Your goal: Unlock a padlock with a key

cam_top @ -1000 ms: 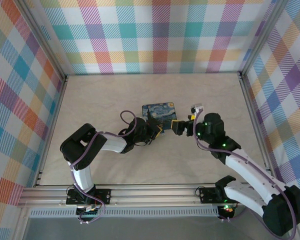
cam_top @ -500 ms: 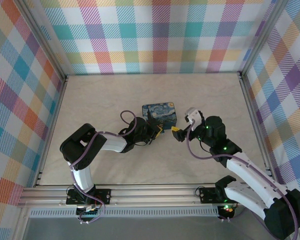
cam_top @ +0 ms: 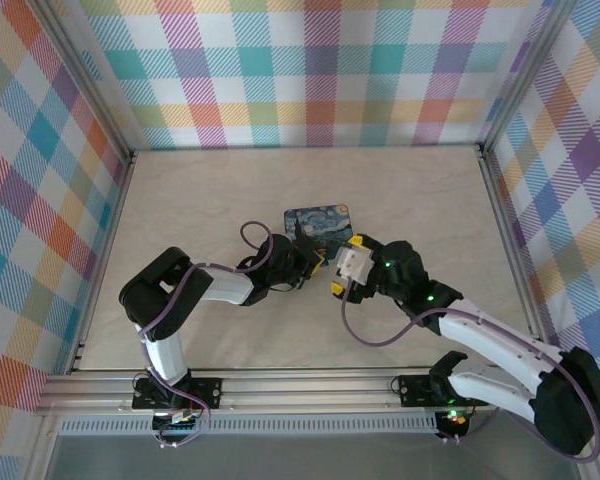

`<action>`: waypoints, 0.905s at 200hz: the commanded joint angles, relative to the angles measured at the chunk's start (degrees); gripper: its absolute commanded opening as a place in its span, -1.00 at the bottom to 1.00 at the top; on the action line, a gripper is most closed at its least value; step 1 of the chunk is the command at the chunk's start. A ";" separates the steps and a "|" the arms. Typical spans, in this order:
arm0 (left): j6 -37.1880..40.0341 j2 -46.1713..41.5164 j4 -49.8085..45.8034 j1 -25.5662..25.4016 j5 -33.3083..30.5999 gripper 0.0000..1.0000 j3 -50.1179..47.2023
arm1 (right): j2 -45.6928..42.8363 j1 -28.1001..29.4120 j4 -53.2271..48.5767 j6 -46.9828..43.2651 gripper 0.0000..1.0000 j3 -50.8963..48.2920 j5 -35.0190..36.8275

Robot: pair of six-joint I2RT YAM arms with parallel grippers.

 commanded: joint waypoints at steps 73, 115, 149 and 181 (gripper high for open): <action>-1.00 -1.96 -2.49 -0.98 -0.21 -0.94 0.32 | 15.51 5.22 8.88 -9.11 0.76 -0.92 7.17; -1.02 -2.01 -2.57 -0.88 -0.21 -0.93 0.24 | 20.83 5.47 10.09 -7.35 0.54 1.31 8.21; -1.15 -1.97 -2.58 -0.89 -0.21 -0.94 0.23 | 23.25 5.45 12.21 -5.55 0.23 2.22 9.56; -1.13 -2.09 -2.73 -0.87 -0.21 -0.94 0.07 | 24.42 5.45 14.86 -3.71 0.05 2.18 10.38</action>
